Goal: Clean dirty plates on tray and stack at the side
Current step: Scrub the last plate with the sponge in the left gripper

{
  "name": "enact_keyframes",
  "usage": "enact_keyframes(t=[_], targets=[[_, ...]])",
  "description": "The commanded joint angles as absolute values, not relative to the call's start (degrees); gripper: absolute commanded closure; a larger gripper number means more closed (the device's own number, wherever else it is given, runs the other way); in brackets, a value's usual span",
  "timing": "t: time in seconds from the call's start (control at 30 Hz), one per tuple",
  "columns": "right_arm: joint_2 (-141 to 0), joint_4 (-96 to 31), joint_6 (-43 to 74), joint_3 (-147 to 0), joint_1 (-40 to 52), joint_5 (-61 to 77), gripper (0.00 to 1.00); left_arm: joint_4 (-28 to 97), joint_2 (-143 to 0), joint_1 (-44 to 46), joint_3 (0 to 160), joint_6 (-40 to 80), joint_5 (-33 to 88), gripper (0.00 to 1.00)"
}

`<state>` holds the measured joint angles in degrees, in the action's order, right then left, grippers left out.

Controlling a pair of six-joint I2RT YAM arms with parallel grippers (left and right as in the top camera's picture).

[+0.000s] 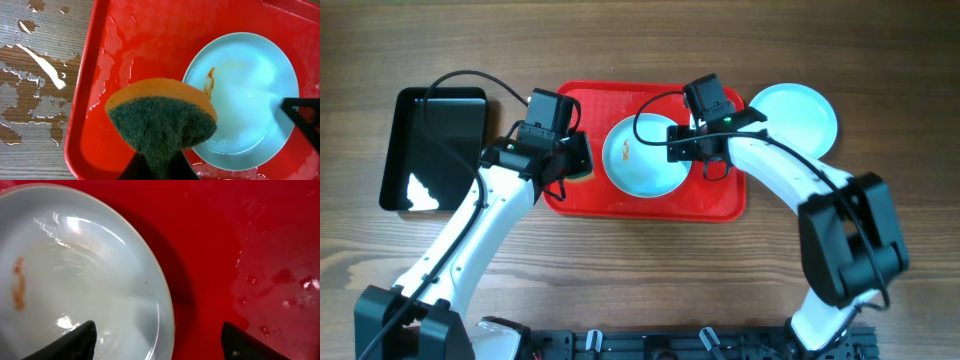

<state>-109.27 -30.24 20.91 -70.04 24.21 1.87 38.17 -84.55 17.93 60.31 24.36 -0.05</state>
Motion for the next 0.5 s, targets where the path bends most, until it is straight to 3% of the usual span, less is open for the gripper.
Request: enact_keyframes(t=[0.0,0.07,0.23,0.47], targets=[[-113.16,-29.71,21.96,-70.81,24.29,1.43,0.19,38.0,-85.19,17.74,59.99,24.91,0.6,0.92],[-113.97,-29.78,23.77,-70.81,24.29,1.43,0.23,37.98,-85.19,17.74,59.99,24.91,0.6,0.92],[-114.56,-30.04,26.94,-70.81,24.38,3.44,0.96,37.71,-85.19,17.76,59.99,24.91,0.62,0.96],[-114.56,-30.68,22.63,-70.81,24.56,9.06,0.96,35.44,-85.38,17.89,59.99,24.88,0.84,0.96]])
